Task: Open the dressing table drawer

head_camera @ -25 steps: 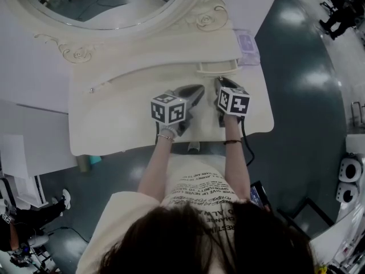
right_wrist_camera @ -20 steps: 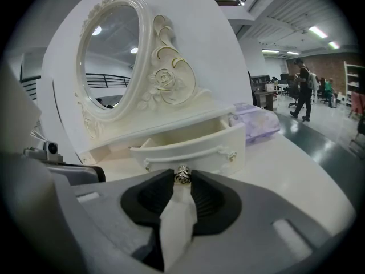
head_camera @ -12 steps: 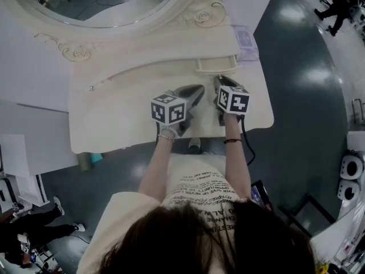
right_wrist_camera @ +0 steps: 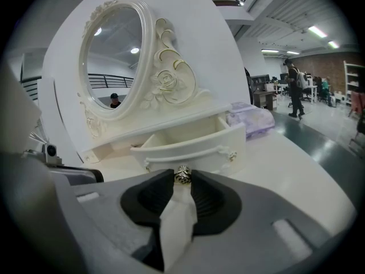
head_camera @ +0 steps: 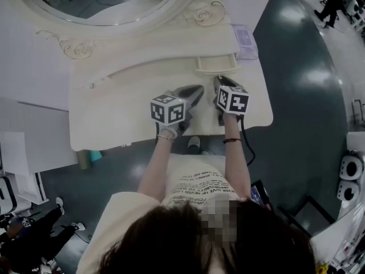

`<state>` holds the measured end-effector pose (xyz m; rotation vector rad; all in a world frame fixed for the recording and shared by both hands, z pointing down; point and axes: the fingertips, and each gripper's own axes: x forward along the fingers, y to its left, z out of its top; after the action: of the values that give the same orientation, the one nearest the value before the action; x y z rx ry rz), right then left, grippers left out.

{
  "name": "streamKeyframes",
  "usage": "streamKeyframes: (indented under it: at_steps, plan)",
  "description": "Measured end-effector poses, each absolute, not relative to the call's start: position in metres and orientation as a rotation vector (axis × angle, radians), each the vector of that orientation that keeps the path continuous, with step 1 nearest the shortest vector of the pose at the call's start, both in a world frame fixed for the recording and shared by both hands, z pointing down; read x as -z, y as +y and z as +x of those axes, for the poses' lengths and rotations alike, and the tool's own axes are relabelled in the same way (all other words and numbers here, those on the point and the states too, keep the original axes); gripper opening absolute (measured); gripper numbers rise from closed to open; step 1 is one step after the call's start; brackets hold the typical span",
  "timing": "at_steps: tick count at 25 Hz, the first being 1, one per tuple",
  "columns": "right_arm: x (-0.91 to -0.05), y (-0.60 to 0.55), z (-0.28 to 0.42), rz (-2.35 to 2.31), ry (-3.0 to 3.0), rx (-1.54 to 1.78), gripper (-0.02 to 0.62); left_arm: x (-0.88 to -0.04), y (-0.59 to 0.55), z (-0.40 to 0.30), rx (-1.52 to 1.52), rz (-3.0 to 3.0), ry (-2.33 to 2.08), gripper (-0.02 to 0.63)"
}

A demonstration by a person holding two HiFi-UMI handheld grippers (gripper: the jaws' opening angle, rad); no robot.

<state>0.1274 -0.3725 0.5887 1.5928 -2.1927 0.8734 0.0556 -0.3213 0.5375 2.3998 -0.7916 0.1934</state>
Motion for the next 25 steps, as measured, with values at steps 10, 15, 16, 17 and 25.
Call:
streamKeyframes:
  at_steps: [10, 15, 16, 17, 25]
  plan:
    - [-0.5873, -0.3684, 0.1279, 1.606, -2.187, -0.871, 0.101, -0.5355, -0.3174, 0.0531, -0.187, 2.402, -0.794, -0.001]
    - [-0.5879, -0.3675, 0.1274, 1.602, -2.191, -0.873, 0.101, -0.5363, -0.3158, 0.0527, -0.189, 2.4, -0.793, -0.002]
    - [-0.5881, -0.3673, 0.1274, 1.602, -2.191, -0.874, 0.101, -0.5363, -0.3155, 0.0525, -0.188, 2.4, -0.794, -0.002]
    - [-0.5884, -0.3671, 0.1274, 1.603, -2.191, -0.874, 0.101, -0.5362, -0.3151, 0.0521, -0.187, 2.4, -0.795, -0.002]
    - [-0.5881, -0.3684, 0.1265, 1.605, -2.2, -0.839, 0.102, -0.5347, -0.3135, 0.0477, -0.183, 2.4, -0.805, -0.001]
